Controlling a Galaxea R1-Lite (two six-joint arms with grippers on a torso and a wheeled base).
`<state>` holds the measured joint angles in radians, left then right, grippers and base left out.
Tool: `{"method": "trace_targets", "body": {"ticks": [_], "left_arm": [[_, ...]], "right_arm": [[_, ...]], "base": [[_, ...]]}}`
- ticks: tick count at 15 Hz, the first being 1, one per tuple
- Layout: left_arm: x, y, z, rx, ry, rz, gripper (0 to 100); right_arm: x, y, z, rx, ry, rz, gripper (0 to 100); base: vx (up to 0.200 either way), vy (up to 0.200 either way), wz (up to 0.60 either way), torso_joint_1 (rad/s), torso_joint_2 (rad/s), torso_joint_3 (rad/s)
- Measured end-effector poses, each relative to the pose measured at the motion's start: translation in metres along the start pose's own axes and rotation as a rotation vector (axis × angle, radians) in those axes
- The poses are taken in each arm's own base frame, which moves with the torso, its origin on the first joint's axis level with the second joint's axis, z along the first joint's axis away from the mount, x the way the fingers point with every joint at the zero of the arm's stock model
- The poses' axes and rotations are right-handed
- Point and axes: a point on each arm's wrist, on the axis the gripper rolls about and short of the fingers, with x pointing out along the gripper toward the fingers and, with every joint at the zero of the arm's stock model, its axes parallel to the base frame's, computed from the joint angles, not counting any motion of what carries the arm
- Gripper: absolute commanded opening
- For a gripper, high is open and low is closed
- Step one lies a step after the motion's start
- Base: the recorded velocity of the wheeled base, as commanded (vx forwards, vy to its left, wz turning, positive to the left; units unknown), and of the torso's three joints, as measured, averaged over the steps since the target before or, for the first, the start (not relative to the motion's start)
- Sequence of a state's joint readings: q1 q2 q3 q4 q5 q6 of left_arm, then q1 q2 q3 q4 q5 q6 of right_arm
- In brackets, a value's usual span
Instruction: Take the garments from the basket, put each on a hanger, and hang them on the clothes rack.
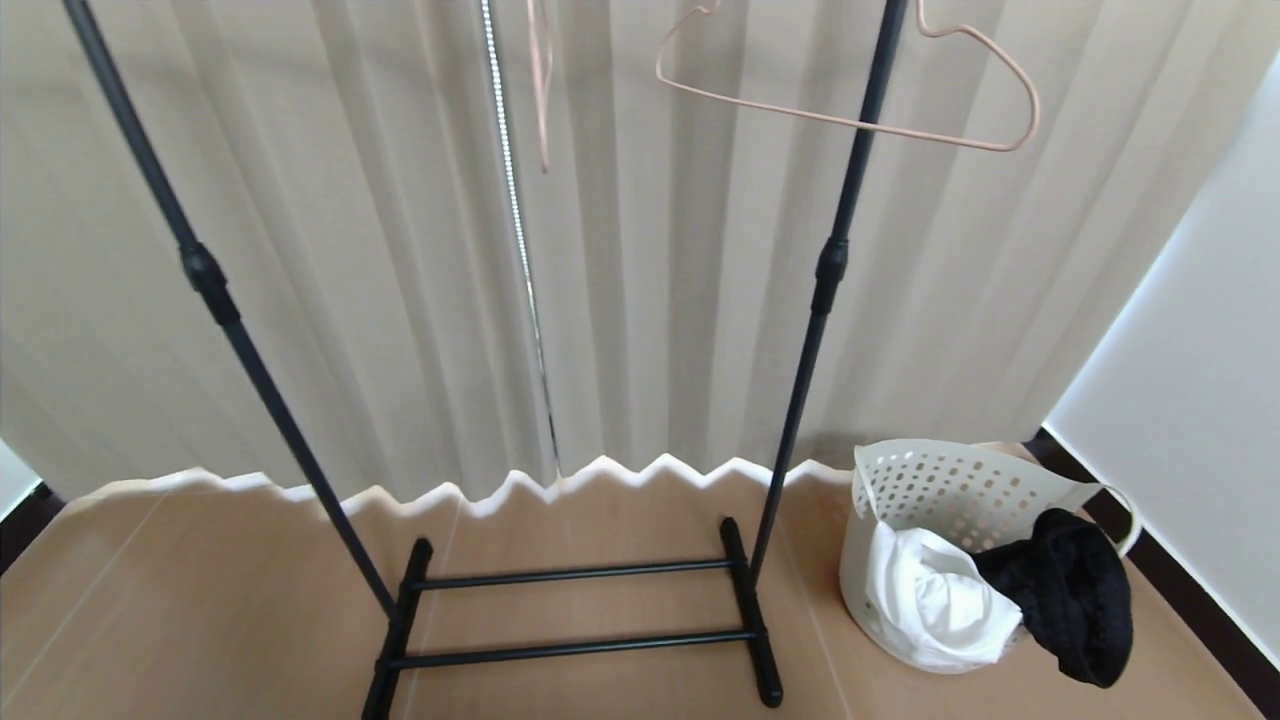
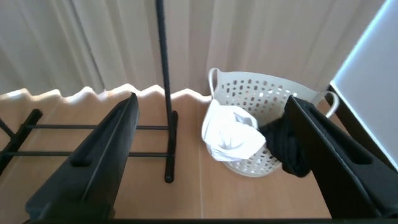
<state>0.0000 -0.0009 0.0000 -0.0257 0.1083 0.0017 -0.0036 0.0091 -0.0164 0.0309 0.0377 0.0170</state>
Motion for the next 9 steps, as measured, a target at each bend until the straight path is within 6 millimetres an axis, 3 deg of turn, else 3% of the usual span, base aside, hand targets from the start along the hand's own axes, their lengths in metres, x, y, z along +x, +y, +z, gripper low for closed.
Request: {"method": "trace_targets", "body": {"ticks": [2,8,9], "left_arm": [[0.0000,0.0000,0.0000,0.001,0.000,0.000,100],[0.0000,0.0000,-0.0001,0.000,0.001,-0.001,100],[0.0000,0.0000,0.0000,0.000,0.000,-0.001,100]], "right_arm": [[0.0000,0.0000,-0.0001,0.000,0.000,0.000,100],[0.0000,0.0000,-0.0001,0.000,0.000,0.000,100],[0.0000,0.0000,0.0000,0.000,0.000,0.000,100]], "base": [[0.000,0.000,-0.60,0.007,0.00,0.007],[0.000,-0.200,0.00,-0.002,0.00,0.005],[0.200,-0.200,0.00,0.002,0.00,0.007]]}}
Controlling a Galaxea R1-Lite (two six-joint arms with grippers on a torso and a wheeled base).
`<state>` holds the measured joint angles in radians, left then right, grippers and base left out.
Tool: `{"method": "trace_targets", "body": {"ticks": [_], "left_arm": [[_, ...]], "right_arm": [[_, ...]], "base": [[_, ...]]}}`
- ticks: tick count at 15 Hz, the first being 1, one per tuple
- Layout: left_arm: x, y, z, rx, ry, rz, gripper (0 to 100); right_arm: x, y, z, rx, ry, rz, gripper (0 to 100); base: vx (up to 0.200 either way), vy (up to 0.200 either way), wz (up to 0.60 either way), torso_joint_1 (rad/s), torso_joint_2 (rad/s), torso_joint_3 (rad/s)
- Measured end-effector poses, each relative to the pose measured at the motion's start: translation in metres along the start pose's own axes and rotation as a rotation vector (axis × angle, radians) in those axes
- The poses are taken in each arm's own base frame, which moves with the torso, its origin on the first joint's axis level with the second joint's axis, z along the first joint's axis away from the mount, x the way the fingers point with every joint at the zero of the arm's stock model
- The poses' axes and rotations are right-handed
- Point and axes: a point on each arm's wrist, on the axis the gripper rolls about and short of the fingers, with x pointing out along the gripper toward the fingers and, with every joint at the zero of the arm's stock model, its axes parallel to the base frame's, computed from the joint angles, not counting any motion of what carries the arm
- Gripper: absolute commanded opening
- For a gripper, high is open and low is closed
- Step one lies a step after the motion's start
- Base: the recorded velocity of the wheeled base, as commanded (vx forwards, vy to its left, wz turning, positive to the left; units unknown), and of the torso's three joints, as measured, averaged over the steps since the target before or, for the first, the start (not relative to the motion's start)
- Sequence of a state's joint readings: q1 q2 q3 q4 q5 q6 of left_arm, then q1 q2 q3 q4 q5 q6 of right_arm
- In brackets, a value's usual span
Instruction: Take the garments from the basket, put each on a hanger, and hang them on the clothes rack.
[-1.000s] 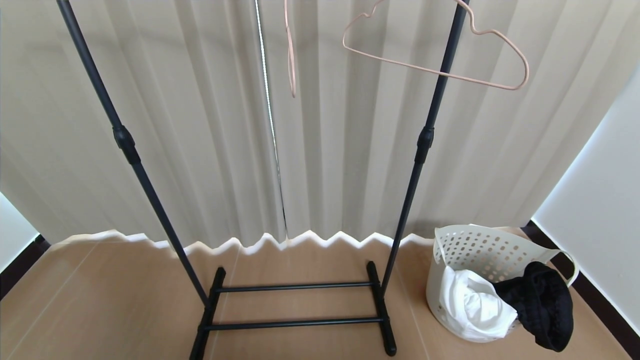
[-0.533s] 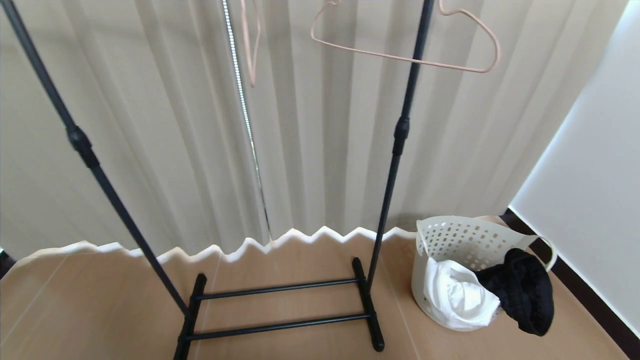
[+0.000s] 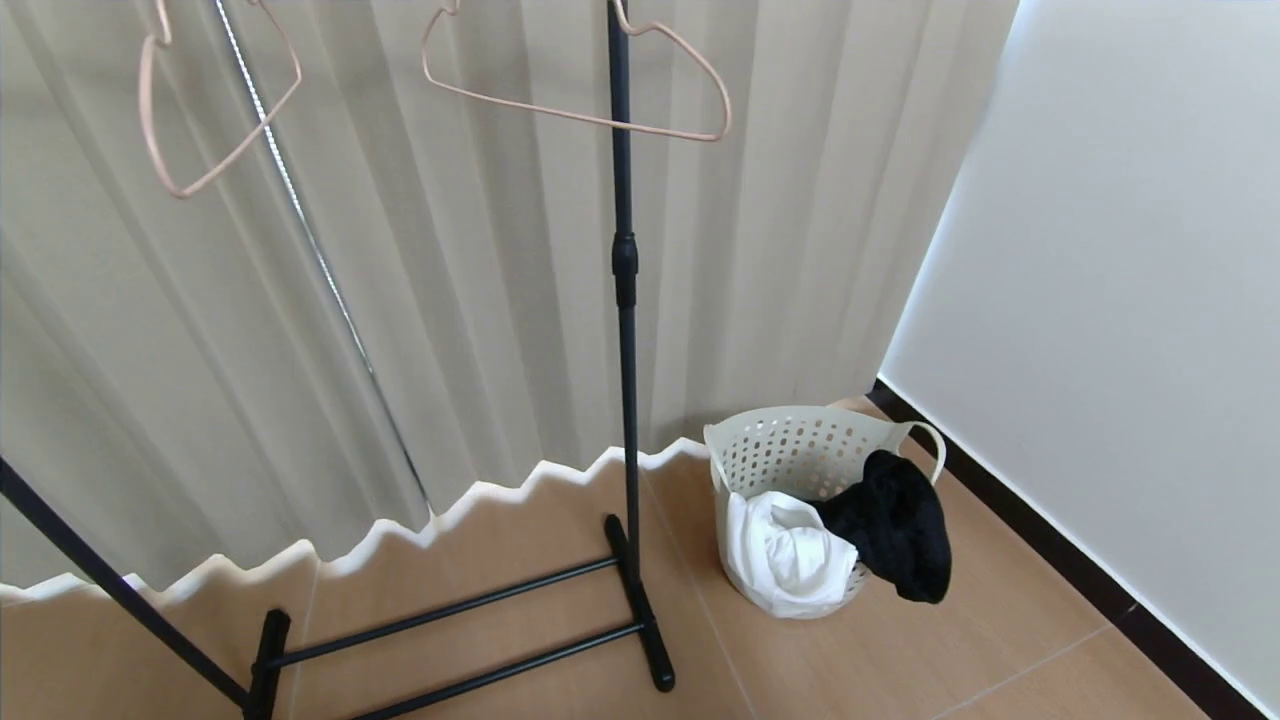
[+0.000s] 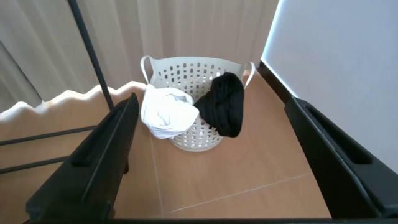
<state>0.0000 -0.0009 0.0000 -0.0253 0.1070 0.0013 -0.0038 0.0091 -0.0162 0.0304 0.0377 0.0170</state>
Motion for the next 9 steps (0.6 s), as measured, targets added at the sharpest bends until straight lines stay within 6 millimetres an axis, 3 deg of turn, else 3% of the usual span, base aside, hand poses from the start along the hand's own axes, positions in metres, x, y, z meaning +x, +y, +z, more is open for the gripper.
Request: {"method": "trace_targets", "body": {"ticks": [2,8,9], "left_arm": [[0.0000,0.0000,0.0000,0.000,0.000,0.000,100],[0.0000,0.0000,-0.0001,-0.001,0.001,0.000,100],[0.0000,0.0000,-0.0001,-0.001,0.001,0.000,100]], "right_arm": [[0.0000,0.0000,0.0000,0.000,0.000,0.000,100],[-0.0001,0.0000,0.0002,0.000,-0.001,0.000,100],[0.0000,0.0000,0.0000,0.000,0.000,0.000,100]], "base": [[0.200,-0.200,0.00,0.000,0.00,0.005],[0.200,0.000,0.00,0.002,0.00,0.004],[0.200,-0.200,0.00,0.012,0.00,0.002]]}}
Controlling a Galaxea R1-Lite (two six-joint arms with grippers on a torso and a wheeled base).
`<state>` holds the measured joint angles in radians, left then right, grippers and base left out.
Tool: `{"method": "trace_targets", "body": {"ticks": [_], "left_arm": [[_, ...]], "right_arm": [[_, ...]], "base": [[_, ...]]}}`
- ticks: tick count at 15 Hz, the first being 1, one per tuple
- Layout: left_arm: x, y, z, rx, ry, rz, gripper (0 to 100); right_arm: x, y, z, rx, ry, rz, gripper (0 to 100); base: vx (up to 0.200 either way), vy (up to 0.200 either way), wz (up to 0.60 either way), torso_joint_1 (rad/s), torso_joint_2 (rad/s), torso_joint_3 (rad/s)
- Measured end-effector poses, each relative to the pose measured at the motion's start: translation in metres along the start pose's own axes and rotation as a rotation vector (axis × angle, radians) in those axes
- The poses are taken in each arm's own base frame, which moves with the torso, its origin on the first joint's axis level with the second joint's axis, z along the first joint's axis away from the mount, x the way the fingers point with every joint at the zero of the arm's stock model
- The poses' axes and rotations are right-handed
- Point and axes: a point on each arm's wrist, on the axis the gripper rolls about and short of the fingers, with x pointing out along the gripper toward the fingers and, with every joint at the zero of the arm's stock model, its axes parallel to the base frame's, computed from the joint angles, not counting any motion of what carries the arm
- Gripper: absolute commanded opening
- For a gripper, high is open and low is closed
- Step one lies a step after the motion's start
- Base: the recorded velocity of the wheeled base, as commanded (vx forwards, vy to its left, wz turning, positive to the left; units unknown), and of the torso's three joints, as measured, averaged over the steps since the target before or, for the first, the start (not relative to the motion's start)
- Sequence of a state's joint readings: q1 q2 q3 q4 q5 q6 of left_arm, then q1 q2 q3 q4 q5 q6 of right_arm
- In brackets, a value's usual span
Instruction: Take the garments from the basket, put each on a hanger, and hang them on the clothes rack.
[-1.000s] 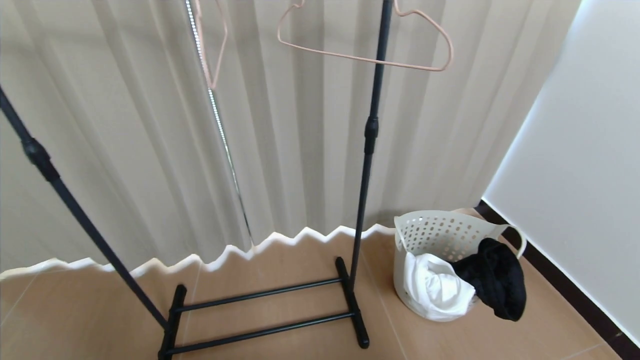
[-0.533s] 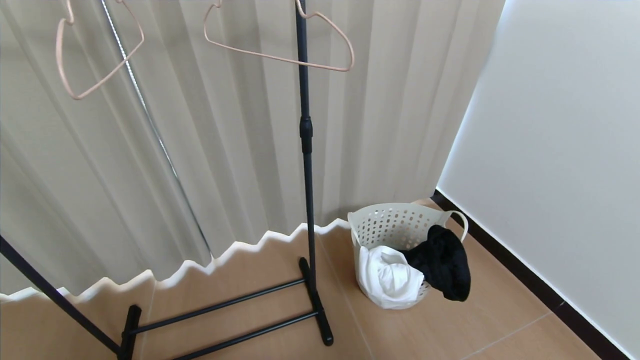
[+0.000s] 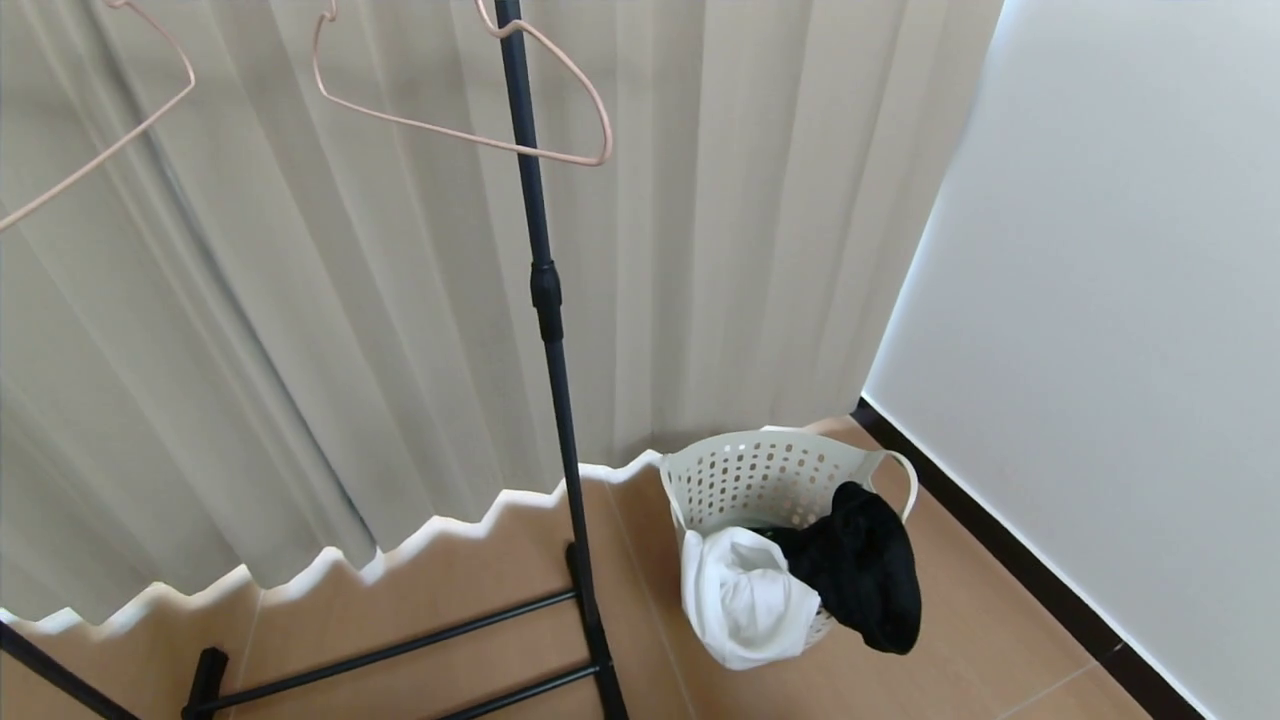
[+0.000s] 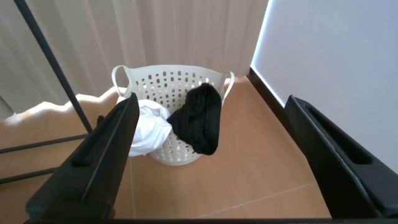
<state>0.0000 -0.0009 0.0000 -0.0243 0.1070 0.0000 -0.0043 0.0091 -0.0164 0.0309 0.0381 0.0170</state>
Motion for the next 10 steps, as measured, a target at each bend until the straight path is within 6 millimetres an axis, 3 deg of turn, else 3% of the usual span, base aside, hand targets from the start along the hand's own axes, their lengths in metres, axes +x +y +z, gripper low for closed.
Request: {"method": "trace_targets", "body": {"ticks": [1,5,10], "left_arm": [[0.0000,0.0000,0.0000,0.000,0.000,0.000,100],[0.0000,0.0000,-0.0001,0.000,0.001,0.000,100],[0.0000,0.0000,-0.0001,-0.002,0.001,0.000,100]], "right_arm": [[0.0000,0.0000,-0.0001,0.000,0.000,0.000,100],[0.0000,0.0000,0.0000,0.000,0.000,0.001,100],[0.0000,0.0000,0.0001,0.000,-0.001,-0.001,100]], "base": [[0.200,-0.200,0.00,0.002,0.00,-0.002],[0.000,-0.200,0.00,0.008,0.00,0.002],[0.000,0.000,0.00,0.000,0.00,0.000]]}}
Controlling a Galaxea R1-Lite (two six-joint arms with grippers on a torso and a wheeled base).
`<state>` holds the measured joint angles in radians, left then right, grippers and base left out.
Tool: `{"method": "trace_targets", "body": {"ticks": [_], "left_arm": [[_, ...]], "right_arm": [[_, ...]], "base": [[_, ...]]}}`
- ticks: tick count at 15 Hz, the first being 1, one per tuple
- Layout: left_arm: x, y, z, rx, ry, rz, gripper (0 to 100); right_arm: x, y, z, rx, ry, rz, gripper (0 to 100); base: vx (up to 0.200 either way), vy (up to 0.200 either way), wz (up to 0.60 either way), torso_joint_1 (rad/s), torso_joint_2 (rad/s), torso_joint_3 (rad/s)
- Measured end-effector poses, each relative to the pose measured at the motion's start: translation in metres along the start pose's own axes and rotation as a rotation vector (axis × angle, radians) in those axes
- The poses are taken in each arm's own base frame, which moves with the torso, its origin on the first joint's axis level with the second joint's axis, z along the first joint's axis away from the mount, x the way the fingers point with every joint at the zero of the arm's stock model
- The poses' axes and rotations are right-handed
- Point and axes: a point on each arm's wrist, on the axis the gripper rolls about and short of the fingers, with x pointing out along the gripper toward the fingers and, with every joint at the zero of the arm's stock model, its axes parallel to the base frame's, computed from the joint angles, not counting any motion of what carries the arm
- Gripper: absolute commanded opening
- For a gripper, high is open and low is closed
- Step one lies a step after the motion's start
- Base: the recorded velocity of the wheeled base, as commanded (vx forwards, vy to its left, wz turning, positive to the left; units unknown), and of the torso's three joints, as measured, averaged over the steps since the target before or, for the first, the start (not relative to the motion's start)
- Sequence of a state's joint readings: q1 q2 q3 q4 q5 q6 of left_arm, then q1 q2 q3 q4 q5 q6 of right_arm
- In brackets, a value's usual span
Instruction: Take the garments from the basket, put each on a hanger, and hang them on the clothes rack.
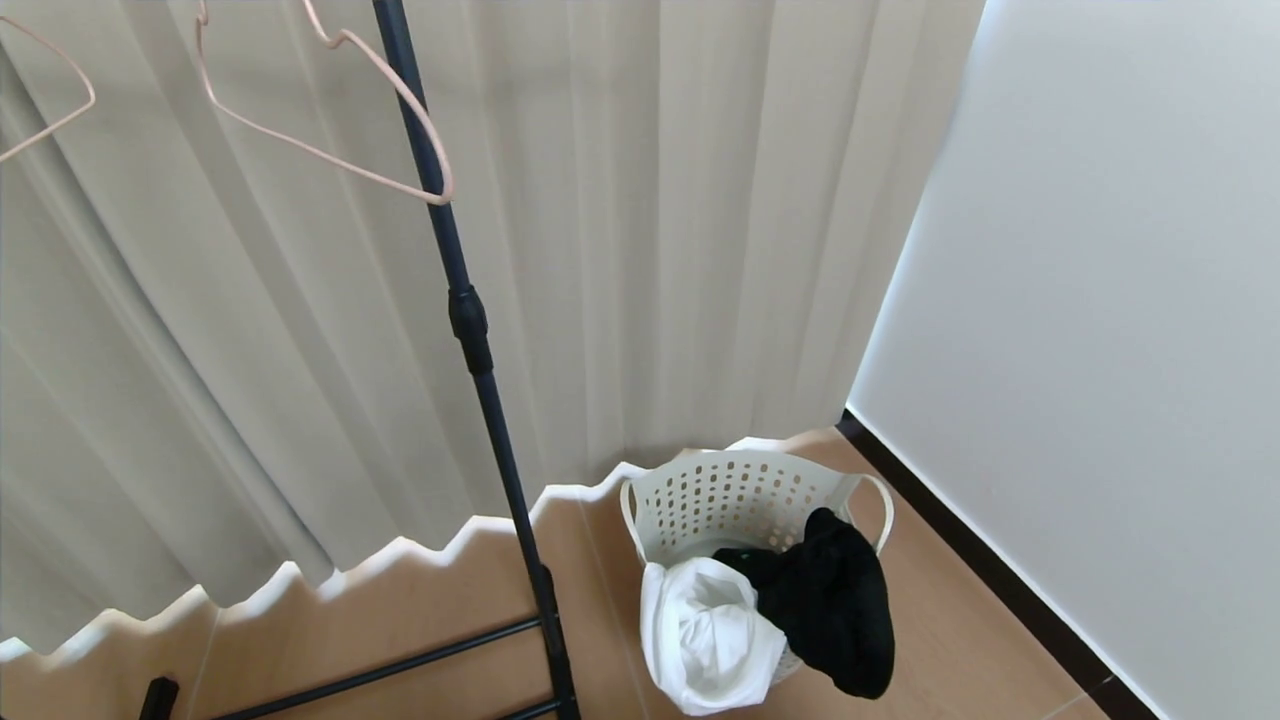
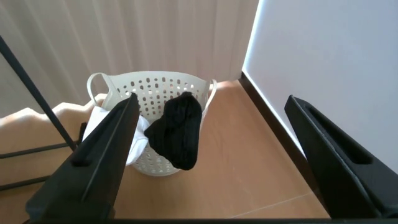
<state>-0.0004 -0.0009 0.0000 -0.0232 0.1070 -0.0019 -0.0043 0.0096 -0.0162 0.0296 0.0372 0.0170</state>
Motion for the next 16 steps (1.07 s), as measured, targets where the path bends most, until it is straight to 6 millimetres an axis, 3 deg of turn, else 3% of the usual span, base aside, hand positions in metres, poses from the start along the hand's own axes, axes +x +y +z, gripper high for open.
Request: {"method": "trace_targets", "body": {"ticks": [6,16], "left_arm": [[0.0000,0.0000,0.0002,-0.001,-0.001,0.000,100],[0.0000,0.0000,0.0001,-0.002,-0.001,0.000,100]], "right_arm": [[0.0000,0.0000,-0.0001,0.000,0.001,0.001,100],[-0.0001,0.0000,0.0002,0.001,0.000,0.000,100]], "base": [[0.000,0.000,0.00,0.000,0.00,-0.017],[0.000,0.000,0.00,0.003,0.00,-0.190]]}}
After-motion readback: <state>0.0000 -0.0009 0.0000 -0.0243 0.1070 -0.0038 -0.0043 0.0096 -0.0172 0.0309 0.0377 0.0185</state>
